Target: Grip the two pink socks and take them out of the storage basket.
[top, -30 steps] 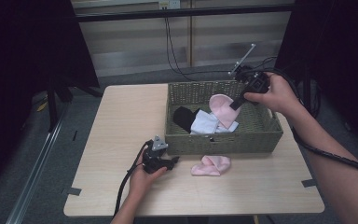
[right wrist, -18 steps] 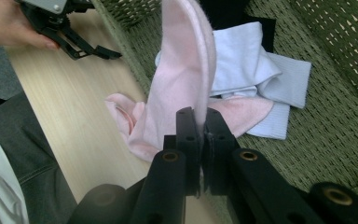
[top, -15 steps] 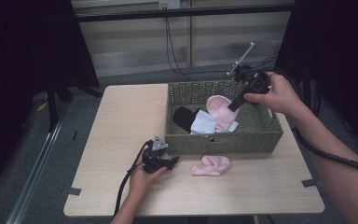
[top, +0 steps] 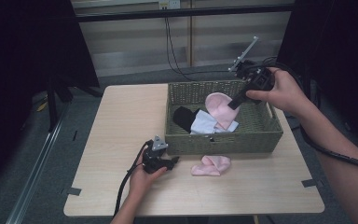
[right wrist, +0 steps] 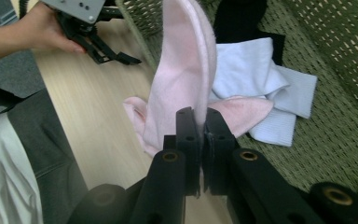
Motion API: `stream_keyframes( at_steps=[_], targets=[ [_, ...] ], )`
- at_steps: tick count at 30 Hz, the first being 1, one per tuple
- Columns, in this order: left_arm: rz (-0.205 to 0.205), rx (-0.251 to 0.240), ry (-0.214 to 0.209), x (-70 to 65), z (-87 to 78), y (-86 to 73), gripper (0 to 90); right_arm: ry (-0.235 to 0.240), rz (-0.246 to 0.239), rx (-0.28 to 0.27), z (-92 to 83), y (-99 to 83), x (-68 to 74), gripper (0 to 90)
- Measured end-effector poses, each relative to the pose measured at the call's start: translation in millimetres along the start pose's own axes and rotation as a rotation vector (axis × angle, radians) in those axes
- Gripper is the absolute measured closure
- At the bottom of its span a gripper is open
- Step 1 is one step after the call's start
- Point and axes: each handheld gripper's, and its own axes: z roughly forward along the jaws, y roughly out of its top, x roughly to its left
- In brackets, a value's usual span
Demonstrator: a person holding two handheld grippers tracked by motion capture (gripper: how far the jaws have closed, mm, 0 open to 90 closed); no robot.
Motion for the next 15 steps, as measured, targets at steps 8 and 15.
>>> stream_keyframes(
  at_steps=[8,15],
  targets=[
    [-0.002,0.002,-0.001,-0.1,-0.1,0.0,33.1,0.055,-0.076,-0.01,-0.4,1.5,22.4,86.5],
    [-0.003,-0.004,0.0,-0.2,0.3,-0.1,33.1,0.096,-0.129,-0.003,5.3,-0.1,43.0,86.1]
  ],
)
